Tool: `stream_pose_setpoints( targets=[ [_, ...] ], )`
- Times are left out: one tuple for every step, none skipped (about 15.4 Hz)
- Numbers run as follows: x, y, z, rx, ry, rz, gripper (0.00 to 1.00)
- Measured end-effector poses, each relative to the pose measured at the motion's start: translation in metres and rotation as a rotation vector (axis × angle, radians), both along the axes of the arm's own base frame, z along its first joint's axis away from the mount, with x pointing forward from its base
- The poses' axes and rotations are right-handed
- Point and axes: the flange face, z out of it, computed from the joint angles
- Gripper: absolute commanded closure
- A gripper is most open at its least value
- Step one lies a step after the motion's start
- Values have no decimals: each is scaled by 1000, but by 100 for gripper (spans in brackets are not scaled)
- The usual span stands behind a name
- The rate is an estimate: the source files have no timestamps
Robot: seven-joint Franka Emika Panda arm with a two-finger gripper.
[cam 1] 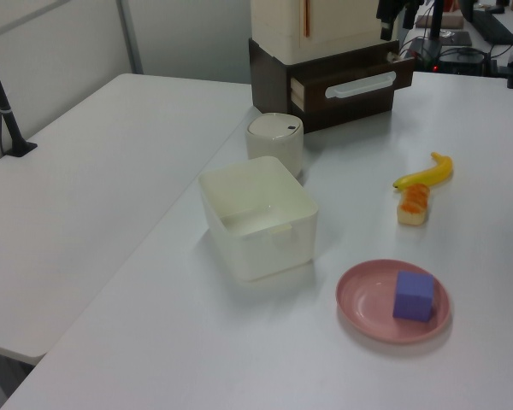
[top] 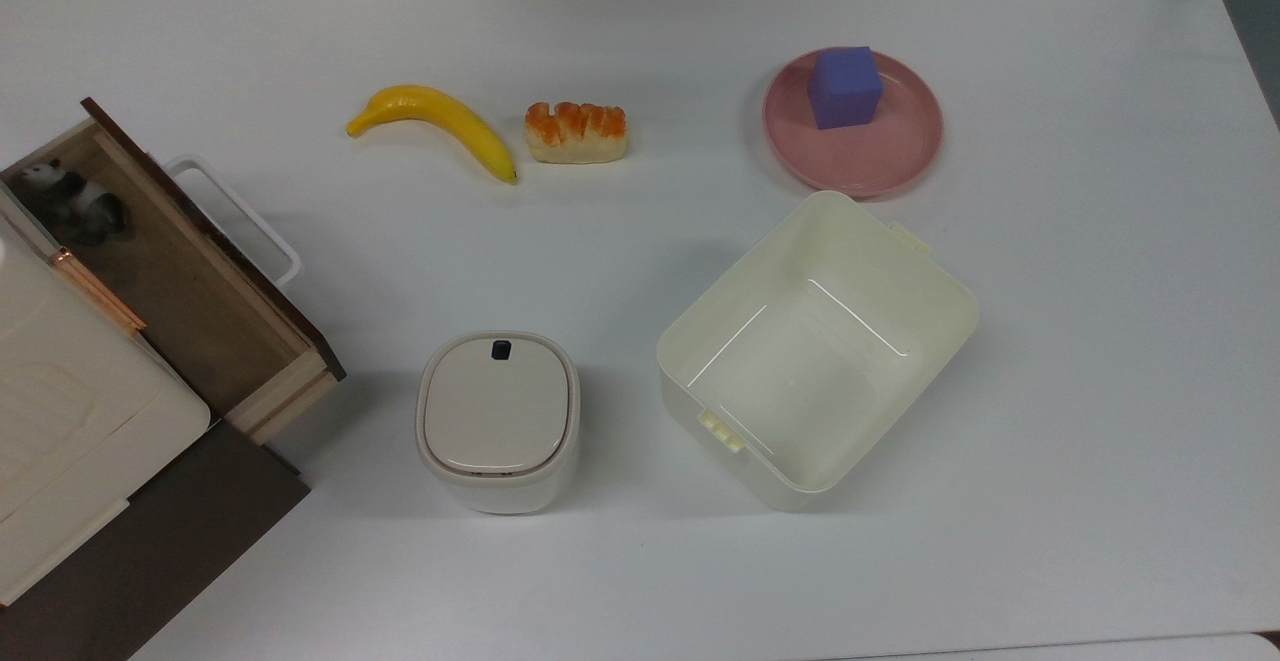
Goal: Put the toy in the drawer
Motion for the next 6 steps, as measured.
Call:
stream_pose_setpoints(
  targets=[
    [-1,-7,-1,3,1,12,0],
    [-2,-13,-1,10,0,17,0],
    [-3,-15,-1,11,0,19,0],
    [-3,-15,-1,11,0,20,0],
    [-2,-14,-2,11,1,21,0],
    [-2,-14,-2,11,1,22,0]
  ],
)
